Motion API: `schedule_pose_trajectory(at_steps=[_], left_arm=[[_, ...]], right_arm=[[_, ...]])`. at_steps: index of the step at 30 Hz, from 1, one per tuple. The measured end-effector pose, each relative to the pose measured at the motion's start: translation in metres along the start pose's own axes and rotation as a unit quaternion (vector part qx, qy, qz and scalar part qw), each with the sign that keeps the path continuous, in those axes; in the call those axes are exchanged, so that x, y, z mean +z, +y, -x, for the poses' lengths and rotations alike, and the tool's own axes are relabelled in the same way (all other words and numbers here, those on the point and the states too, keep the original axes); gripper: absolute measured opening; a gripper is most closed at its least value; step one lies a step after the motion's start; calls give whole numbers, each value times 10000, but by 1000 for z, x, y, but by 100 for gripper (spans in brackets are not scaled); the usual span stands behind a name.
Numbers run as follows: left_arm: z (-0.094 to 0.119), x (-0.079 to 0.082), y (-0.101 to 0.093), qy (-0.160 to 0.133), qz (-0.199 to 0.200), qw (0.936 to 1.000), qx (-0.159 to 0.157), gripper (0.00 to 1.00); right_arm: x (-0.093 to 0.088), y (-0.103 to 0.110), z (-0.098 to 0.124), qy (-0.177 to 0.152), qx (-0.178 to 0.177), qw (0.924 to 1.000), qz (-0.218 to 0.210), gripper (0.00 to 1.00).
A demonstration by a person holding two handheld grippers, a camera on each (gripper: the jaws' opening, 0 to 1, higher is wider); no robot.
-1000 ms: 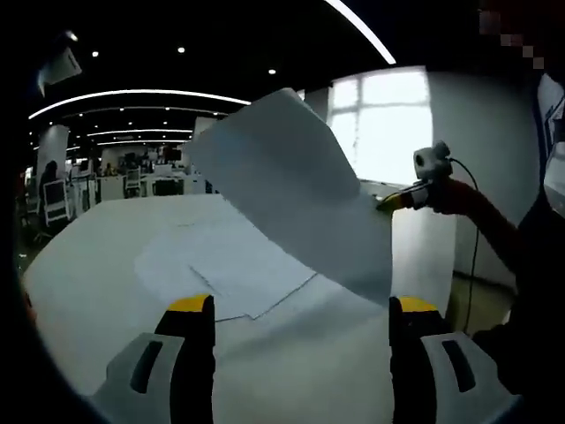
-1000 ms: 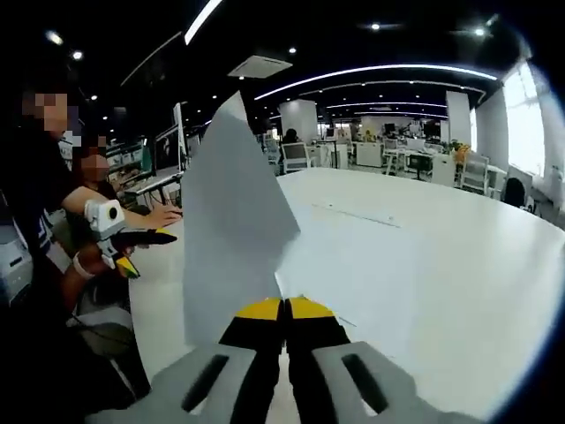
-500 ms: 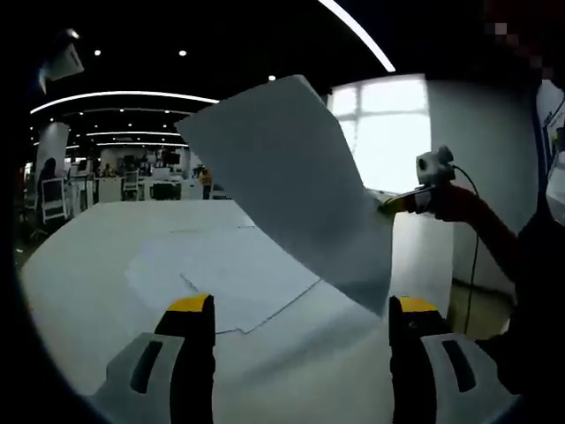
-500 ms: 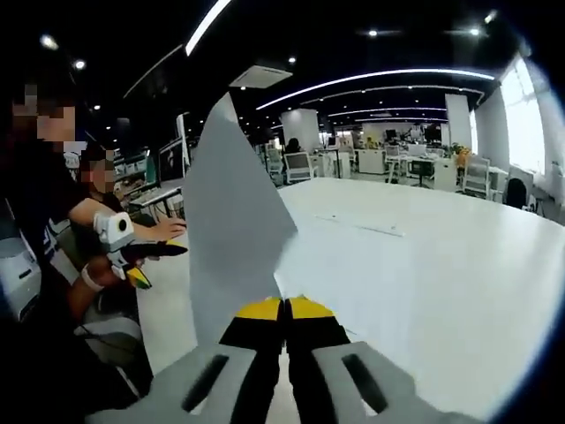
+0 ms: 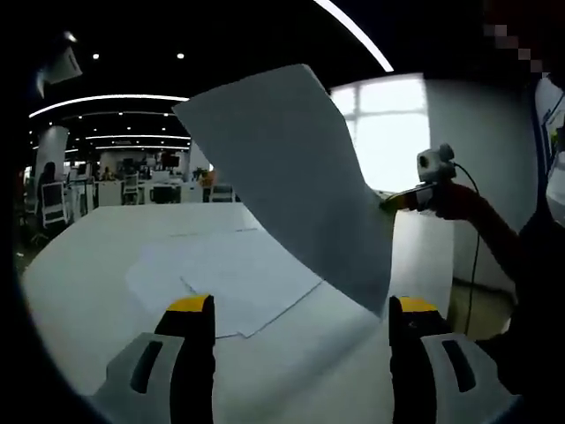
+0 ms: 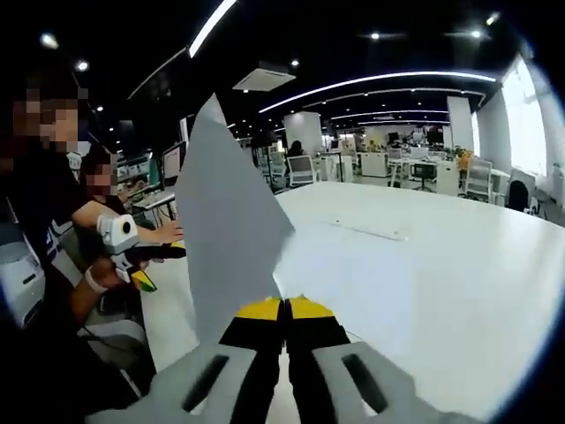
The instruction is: Organize the stack of printing papers by aligning and flattening the scattered papers on the table
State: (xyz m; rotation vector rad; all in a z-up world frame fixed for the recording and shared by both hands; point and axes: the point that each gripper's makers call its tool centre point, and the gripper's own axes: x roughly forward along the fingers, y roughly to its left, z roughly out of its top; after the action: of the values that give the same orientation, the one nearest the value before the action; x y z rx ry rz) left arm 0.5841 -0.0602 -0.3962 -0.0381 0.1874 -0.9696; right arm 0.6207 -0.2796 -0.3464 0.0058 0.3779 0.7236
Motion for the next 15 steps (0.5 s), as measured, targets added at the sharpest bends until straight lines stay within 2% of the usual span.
schedule_pose_trajectory(at_steps=[15], left_arm=[[-3, 13, 1, -188, -16, 9998, -3, 83]], right_arm=[[8, 14, -5, -73, 155, 9998, 48, 0]])
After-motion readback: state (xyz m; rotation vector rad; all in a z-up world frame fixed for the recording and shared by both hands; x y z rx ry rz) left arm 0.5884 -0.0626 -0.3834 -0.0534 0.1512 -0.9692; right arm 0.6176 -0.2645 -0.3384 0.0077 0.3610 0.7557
